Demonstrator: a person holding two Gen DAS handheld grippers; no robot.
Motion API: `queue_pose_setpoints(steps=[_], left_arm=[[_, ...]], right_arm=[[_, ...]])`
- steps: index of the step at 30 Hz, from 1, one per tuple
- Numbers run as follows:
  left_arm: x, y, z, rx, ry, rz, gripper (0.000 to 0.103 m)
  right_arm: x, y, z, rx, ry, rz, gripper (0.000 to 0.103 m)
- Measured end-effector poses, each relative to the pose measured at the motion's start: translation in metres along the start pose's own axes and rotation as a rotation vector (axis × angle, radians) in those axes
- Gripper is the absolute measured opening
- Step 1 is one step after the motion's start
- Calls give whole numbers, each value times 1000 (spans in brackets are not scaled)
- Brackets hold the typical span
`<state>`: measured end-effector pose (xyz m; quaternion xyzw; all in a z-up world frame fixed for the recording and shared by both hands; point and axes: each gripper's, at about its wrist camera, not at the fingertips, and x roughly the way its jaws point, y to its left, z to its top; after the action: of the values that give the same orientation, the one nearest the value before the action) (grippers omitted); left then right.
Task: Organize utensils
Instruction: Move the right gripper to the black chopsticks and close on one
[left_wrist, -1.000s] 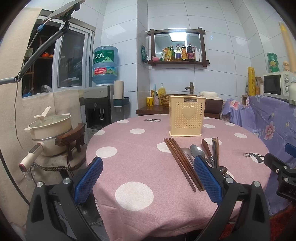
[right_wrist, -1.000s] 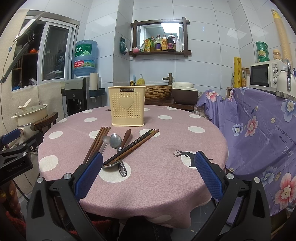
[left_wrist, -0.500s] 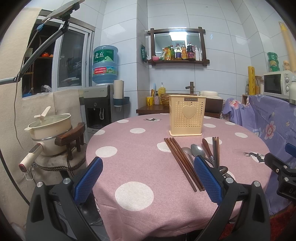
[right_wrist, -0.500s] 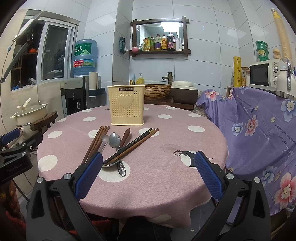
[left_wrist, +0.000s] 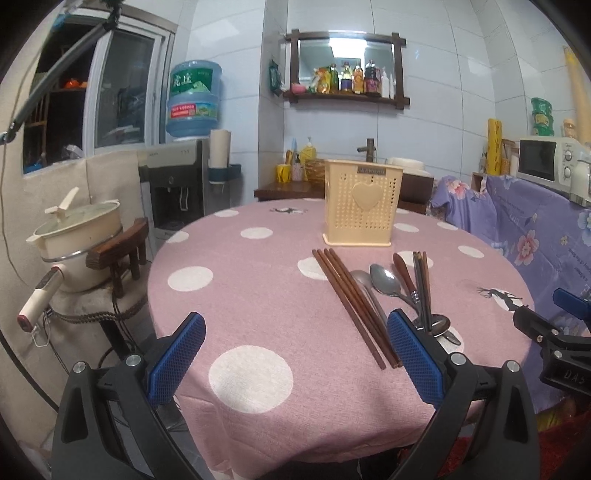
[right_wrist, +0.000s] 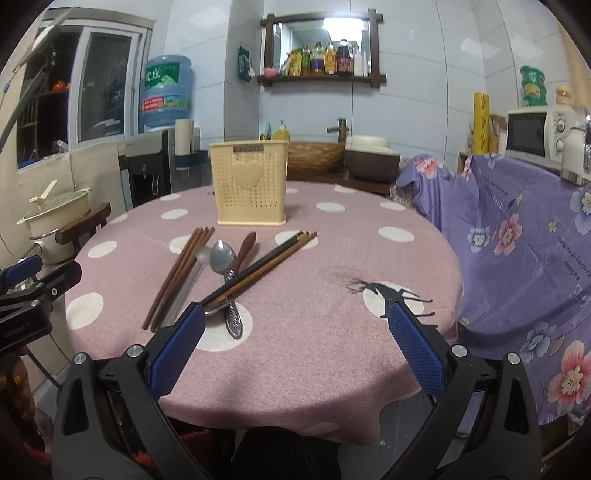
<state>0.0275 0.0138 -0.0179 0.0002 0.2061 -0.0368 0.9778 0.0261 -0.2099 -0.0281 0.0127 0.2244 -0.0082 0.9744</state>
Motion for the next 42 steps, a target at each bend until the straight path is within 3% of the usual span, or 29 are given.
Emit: queue_pose_setpoints(steps=[9, 17, 20, 22, 27, 31, 36, 42], left_arm=[[47, 14, 20, 7, 150, -75, 97], [86, 17, 33, -11, 269, -167, 76], [96, 14, 40, -4, 286, -198, 71], [101, 13, 45, 5, 286, -196, 70], [114, 12, 53, 3, 306, -200, 68], [123, 11, 55, -4, 340, -221, 67], [133, 4, 55, 12, 360, -225, 67], [135, 0, 61, 25, 344, -211, 67]], right_arm=[[46, -25, 22, 61, 124, 77, 98], [82, -28, 47, 109, 219, 169, 96], [93, -19, 56, 59, 235, 167, 90], [100, -14, 63, 40, 238, 190, 80], [115, 0, 76, 7, 255, 233, 71], [126, 1, 83, -4, 265, 217, 63], [163, -17, 84, 127, 392, 213, 53], [193, -16, 87, 149, 440, 190, 49]])
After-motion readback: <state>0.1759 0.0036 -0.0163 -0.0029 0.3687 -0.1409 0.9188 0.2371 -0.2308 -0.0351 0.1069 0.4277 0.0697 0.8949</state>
